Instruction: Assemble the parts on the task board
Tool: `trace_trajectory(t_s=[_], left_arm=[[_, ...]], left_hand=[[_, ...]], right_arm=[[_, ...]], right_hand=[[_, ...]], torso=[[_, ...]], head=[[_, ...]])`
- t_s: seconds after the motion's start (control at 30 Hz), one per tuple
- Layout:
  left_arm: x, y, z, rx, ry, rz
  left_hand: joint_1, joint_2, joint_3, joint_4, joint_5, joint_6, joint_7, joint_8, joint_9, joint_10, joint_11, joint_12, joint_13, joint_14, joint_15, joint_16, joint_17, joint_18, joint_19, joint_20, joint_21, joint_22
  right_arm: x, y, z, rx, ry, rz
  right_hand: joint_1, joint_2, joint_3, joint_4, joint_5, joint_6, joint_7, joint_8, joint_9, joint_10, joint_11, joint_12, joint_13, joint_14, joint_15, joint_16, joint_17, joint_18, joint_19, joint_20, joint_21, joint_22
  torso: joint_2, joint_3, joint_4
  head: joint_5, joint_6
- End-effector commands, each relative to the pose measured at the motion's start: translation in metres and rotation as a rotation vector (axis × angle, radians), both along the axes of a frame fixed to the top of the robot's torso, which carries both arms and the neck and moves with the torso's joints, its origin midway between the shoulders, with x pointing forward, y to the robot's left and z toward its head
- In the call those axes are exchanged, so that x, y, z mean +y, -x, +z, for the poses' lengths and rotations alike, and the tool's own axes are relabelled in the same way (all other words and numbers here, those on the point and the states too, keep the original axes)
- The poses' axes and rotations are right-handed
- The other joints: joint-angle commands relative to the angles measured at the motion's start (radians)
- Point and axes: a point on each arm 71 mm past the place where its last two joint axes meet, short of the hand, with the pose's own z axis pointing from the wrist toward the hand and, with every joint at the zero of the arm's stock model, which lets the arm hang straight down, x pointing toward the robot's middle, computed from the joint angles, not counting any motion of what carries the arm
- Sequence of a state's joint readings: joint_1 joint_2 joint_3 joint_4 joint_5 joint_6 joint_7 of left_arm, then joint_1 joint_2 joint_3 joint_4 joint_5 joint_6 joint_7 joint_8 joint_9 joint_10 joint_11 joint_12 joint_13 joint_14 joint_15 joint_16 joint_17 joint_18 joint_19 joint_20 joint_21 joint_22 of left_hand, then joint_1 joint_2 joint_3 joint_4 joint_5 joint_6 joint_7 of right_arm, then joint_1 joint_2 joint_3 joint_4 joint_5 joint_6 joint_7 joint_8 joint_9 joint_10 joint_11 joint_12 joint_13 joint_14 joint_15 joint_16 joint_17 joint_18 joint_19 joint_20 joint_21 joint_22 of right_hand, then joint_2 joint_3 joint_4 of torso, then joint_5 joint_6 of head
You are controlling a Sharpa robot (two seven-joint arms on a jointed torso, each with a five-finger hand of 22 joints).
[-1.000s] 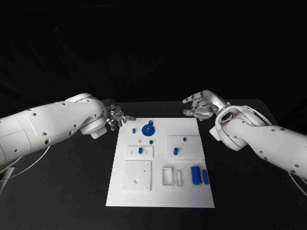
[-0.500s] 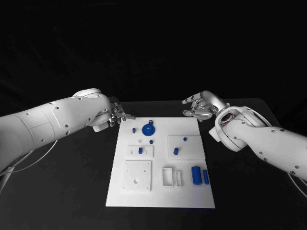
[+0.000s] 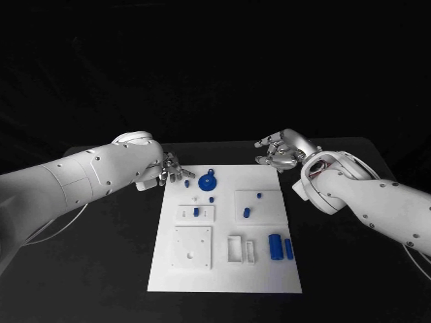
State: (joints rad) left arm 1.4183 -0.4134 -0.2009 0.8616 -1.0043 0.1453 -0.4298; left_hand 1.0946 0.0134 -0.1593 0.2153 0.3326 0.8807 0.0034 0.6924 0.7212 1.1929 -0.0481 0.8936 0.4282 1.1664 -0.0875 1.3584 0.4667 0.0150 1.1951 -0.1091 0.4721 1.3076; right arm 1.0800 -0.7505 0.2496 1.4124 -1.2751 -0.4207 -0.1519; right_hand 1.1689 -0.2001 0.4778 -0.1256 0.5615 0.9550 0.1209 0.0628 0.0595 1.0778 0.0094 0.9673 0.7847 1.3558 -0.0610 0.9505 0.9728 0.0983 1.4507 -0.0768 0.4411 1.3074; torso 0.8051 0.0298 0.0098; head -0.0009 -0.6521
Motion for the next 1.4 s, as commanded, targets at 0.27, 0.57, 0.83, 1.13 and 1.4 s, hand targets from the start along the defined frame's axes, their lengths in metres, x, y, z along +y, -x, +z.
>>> trace_trajectory(t_s=[0.27, 0.57, 0.83, 1.13, 1.4], left_arm=[[-0.0086, 0.0015, -0.0079, 0.001, -0.006, -0.051], [-0.0074, 0.0004, -0.0099, -0.01, -0.013, -0.049], [-0.0072, -0.0003, -0.0101, -0.009, -0.016, -0.048], [-0.0043, -0.0009, -0.011, 0.01, -0.02, -0.041], [-0.0042, -0.0011, -0.0126, 0.029, -0.012, -0.032]], left_hand=[[-0.001, 0.013, -0.009, -0.006, 0.002, 0.005, 0.008, -0.029, -0.037, -0.007, 0.002, 0.002, -0.005, -0.007, 0.0, 0.004, -0.008, 0.01, -0.003, 0.004, -0.009, 0.02], [-0.003, 0.014, -0.009, -0.009, 0.002, 0.003, 0.012, -0.046, -0.051, -0.01, 0.005, -0.001, -0.007, -0.008, 0.002, 0.002, -0.013, 0.011, -0.003, 0.006, -0.013, 0.02], [0.013, 0.041, -0.004, -0.03, 0.009, 0.004, 0.015, -0.057, -0.065, -0.012, 0.006, -0.003, -0.009, -0.01, 0.004, 0.0, -0.018, 0.012, -0.003, 0.008, -0.02, 0.02], [0.055, 0.054, 0.009, -0.067, 0.234, 0.0, 0.008, -0.065, -0.073, -0.02, 0.002, -0.008, -0.011, -0.016, 0.002, -0.001, -0.02, 0.009, -0.006, 0.006, -0.025, 0.02], [0.061, 0.035, 0.038, -0.053, 0.302, -0.001, 0.007, -0.066, -0.075, -0.025, 0.002, -0.007, -0.01, -0.022, 0.002, 0.002, -0.021, 0.007, -0.008, 0.005, -0.029, 0.021]], right_arm=[[0.0021, 0.0007, 0.0009, 0.002, -0.004, 0.013], [0.0023, 0.0009, 0.0014, 0.001, -0.005, 0.013], [0.002, 0.001, 0.0016, 0.001, -0.004, 0.013], [0.002, 0.0014, 0.0019, 0.001, -0.003, 0.014], [0.0023, 0.0015, 0.0021, 0.001, -0.003, 0.014]], right_hand=[[-0.008, 0.0, 0.002, 0.002, 0.003, 0.001, 0.002, -0.003, 0.001, -0.007, -0.002, -0.001, 0.002, -0.003, 0.001, 0.0, 0.001, 0.009, -0.006, -0.002, -0.003, 0.046], [-0.008, 0.0, 0.002, 0.002, 0.003, 0.001, 0.002, -0.003, 0.001, -0.007, -0.002, -0.001, 0.002, -0.003, 0.001, 0.0, 0.001, 0.009, -0.006, -0.002, -0.003, 0.046], [-0.006, 0.0, 0.0, 0.003, 0.003, 0.001, 0.002, -0.003, 0.001, -0.007, -0.002, 0.0, 0.002, -0.003, 0.001, 0.0, 0.002, 0.009, -0.006, -0.002, -0.002, 0.046], [-0.006, 0.0, 0.0, 0.003, 0.003, 0.001, 0.002, -0.003, 0.001, -0.007, -0.002, 0.0, 0.002, -0.003, 0.001, 0.0, 0.002, 0.009, -0.006, -0.002, -0.002, 0.046], [-0.006, 0.0, 0.0, 0.003, 0.003, 0.001, 0.002, -0.003, 0.001, -0.007, -0.002, 0.0, 0.002, -0.003, 0.001, 0.0, 0.002, 0.009, -0.006, -0.002, -0.002, 0.046]], torso=[[0.0, 0.0005, -0.0014], [0.0, 0.0008, -0.0013], [0.0, 0.0005, -0.0016], [-0.001, 0.0009, 0.0001], [0.0, 0.0009, -0.0016]], head=[[-0.005, -0.004], [-0.009, -0.004], [-0.011, -0.006], [-0.014, -0.01], [-0.014, -0.009]])
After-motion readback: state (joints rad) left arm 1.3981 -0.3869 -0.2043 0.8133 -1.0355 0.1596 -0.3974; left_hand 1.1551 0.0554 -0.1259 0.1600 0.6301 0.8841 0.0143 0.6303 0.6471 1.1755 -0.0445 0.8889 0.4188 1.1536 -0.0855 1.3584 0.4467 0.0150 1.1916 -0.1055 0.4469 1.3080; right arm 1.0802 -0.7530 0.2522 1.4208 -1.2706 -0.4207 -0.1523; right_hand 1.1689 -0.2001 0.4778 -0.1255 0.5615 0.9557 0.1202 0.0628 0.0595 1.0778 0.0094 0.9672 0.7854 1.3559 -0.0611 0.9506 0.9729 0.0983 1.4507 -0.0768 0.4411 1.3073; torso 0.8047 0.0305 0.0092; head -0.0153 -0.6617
